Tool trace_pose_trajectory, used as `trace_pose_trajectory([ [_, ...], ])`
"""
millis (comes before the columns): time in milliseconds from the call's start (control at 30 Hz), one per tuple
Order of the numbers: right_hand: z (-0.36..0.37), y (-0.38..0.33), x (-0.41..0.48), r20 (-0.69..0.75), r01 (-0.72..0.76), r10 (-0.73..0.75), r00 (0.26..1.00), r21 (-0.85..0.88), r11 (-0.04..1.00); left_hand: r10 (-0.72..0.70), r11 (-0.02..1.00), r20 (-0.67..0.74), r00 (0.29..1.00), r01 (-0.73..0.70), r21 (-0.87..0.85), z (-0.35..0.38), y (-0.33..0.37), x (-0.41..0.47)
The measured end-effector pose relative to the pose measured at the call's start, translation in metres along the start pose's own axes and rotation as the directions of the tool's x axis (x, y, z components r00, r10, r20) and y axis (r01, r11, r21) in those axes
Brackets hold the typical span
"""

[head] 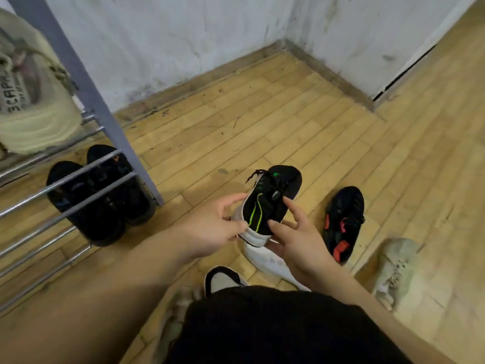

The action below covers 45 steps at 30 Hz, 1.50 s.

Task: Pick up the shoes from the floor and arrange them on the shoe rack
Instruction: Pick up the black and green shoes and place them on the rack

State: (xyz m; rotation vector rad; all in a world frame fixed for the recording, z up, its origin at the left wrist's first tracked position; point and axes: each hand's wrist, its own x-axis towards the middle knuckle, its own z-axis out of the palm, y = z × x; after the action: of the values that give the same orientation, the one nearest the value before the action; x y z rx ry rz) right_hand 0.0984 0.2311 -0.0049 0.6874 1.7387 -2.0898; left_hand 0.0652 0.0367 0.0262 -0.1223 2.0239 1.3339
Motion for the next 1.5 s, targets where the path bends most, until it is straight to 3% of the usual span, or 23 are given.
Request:
trace_pose_trajectory([
  [100, -0.010, -0.020, -0.034, -0.009, 0.079, -0.078, 0.997, 0.119, 0.990, 0.052, 0.946, 0.116, 0.992, -0.086, 0.313, -0.009, 0.059, -0.028],
  [200, -0.019, -0.036, -0.064, -0.005, 0.124, -0.126, 0.992, 0.184, 0.975, -0.007, 0.795, 0.198, 0.980, -0.115, 0.596, -0.005, 0.110, -0.064],
  [333, -0.044, -0.050, -0.108, 0.015, 0.139, -0.147, 0.989, 0.247, 0.959, -0.030, 0.651, 0.160, 0.987, -0.102, 0.753, 0.026, 0.158, -0.108],
  [433, -0.069, -0.047, -0.137, 0.002, 0.099, -0.104, 0.995, 0.285, 0.953, 0.030, 0.667, 0.113, 0.993, -0.104, 0.738, 0.062, 0.162, -0.120],
  [567, -0.108, -0.028, -0.167, -0.036, 0.013, -0.002, 0.999, 0.315, 0.949, 0.121, 0.842, 0.064, 0.991, -0.137, 0.522, 0.127, 0.130, -0.123],
  [700, -0.136, -0.009, -0.194, -0.085, -0.016, 0.045, 0.995, 0.316, 0.949, 0.120, 0.812, 0.159, 0.980, -0.189, 0.552, 0.170, 0.115, -0.127],
  [867, -0.125, -0.016, -0.213, -0.046, 0.034, -0.020, 0.999, 0.330, 0.944, 0.139, 0.809, 0.125, 0.982, -0.186, 0.557, 0.155, 0.124, -0.150],
  [1033, -0.070, -0.069, -0.219, 0.068, 0.150, -0.176, 0.982, 0.286, 0.947, 0.244, 0.861, -0.047, 0.969, -0.194, 0.470, 0.095, 0.150, -0.202],
  [1167, 0.005, -0.116, -0.237, 0.266, 0.284, -0.321, 0.909, 0.168, 0.944, 0.359, 0.902, -0.211, 0.909, -0.279, 0.331, 0.023, 0.137, -0.281],
  [1267, 0.070, -0.137, -0.257, 0.432, 0.439, -0.412, 0.802, 0.041, 0.898, 0.394, 0.918, -0.371, 0.841, -0.340, 0.204, -0.022, 0.110, -0.343],
  [1400, 0.146, -0.152, -0.285, 0.663, 0.737, -0.487, 0.569, -0.148, 0.660, 0.384, 0.905, -0.599, 0.703, -0.414, 0.095, -0.042, 0.054, -0.413],
  [1500, 0.194, -0.158, -0.305, 0.834, 0.853, -0.362, 0.416, -0.220, 0.474, 0.311, 0.909, -0.737, 0.600, -0.414, 0.047, -0.038, 0.017, -0.444],
])
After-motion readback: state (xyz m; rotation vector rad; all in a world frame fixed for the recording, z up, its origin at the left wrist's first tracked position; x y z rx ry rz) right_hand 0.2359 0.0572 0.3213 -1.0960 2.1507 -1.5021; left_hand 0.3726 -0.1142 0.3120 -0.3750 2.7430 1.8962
